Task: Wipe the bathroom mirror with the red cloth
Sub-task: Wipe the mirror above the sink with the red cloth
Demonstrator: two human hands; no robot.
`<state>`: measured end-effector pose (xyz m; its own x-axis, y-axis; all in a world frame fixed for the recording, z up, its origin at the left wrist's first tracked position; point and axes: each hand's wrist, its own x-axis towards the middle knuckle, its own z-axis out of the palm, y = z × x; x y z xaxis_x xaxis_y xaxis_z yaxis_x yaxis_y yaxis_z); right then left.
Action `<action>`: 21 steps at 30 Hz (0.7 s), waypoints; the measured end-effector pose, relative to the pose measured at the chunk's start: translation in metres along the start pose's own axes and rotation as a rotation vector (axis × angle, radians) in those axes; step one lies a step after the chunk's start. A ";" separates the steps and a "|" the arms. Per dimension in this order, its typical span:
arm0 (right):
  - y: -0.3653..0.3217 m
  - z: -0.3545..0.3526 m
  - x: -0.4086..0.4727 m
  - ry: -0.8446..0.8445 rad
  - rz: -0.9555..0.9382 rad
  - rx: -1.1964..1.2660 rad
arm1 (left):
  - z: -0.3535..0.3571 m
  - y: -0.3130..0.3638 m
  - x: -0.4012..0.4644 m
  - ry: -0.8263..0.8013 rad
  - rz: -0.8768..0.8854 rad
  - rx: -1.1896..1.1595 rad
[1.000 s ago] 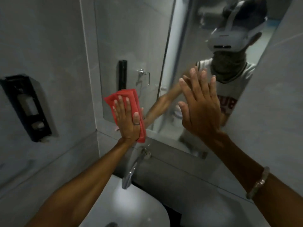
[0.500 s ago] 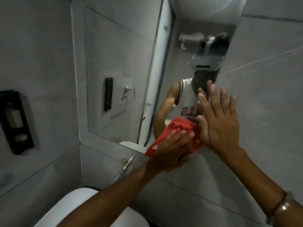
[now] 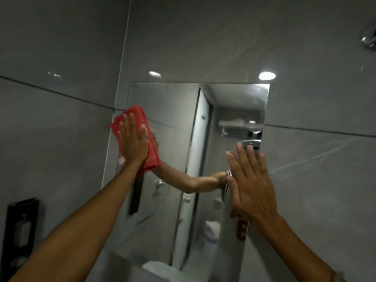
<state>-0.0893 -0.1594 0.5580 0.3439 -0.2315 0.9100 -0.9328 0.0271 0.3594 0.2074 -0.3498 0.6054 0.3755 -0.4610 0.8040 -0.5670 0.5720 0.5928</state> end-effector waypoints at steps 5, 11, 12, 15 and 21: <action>0.030 -0.017 0.032 0.048 0.111 -0.030 | 0.011 0.070 0.044 0.073 -0.208 -0.096; 0.053 -0.035 0.040 0.111 0.173 -0.028 | 0.040 0.159 0.021 0.045 0.147 0.028; 0.055 -0.035 0.040 0.111 0.188 -0.023 | 0.046 0.174 0.012 0.022 0.268 0.036; 0.058 -0.035 0.032 0.135 0.176 -0.029 | 0.062 0.211 -0.025 -0.064 0.681 0.062; 0.065 -0.039 -0.006 0.175 0.122 0.019 | 0.062 0.188 -0.086 -0.211 1.206 0.158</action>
<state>-0.1479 -0.1181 0.5842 0.2407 -0.0554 0.9690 -0.9698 0.0259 0.2424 0.0228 -0.2452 0.6448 -0.5660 0.1954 0.8009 -0.5571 0.6255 -0.5463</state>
